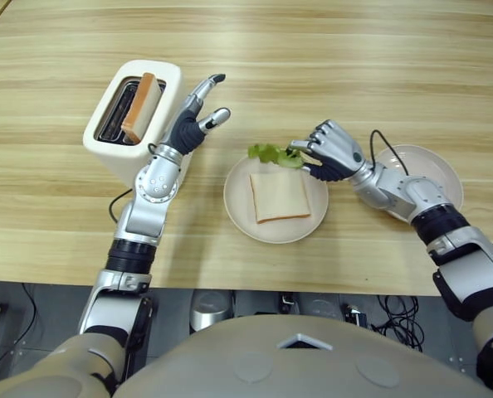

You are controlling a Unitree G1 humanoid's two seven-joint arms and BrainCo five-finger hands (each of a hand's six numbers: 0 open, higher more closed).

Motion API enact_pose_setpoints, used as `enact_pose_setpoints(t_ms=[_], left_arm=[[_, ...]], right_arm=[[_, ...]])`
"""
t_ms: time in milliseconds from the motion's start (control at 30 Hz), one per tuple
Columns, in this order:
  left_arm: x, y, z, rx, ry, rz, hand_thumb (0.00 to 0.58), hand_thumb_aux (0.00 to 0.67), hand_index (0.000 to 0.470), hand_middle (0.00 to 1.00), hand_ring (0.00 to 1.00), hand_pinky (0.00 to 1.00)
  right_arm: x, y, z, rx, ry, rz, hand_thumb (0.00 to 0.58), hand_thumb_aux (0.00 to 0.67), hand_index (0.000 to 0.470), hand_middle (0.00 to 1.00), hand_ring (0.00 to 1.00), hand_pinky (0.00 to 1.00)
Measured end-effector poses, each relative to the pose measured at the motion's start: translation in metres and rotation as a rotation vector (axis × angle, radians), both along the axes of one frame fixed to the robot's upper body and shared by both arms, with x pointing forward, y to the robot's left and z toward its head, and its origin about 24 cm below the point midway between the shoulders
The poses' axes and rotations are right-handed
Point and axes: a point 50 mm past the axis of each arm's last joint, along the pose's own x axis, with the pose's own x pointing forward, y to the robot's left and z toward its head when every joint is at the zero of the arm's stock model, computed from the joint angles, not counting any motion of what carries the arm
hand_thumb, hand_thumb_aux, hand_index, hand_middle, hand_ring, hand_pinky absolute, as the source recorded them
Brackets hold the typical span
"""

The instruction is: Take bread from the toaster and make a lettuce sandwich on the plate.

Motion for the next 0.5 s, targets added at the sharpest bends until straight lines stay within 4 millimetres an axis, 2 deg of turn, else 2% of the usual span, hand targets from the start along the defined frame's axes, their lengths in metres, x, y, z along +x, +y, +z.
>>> enact_pose_setpoints(t_ms=[133, 333, 500], left_arm=[[0.0, 0.0, 0.0, -0.008, 0.004, -0.001, 0.0, 0.0, 0.0, 0.0, 0.0, 0.0], [0.001, 0.001, -0.006, -0.009, 0.029, 0.007, 0.0, 0.0, 0.0, 0.0, 0.0, 0.0], [0.001, 0.001, -0.008, -0.011, 0.037, 0.009, 0.0, 0.0, 0.0, 0.0, 0.0, 0.0]], right_arm=[[-0.003, 0.0, -0.005, -0.02, 0.025, 0.011, 0.58, 0.67, 0.46, 1.0, 1.0, 1.0], [-0.021, 0.006, -0.027, -0.118, 0.102, 0.08, 0.58, 0.67, 0.46, 1.0, 1.0, 1.0], [-0.024, 0.003, -0.031, -0.165, 0.126, 0.087, 0.58, 0.67, 0.46, 1.0, 1.0, 1.0]])
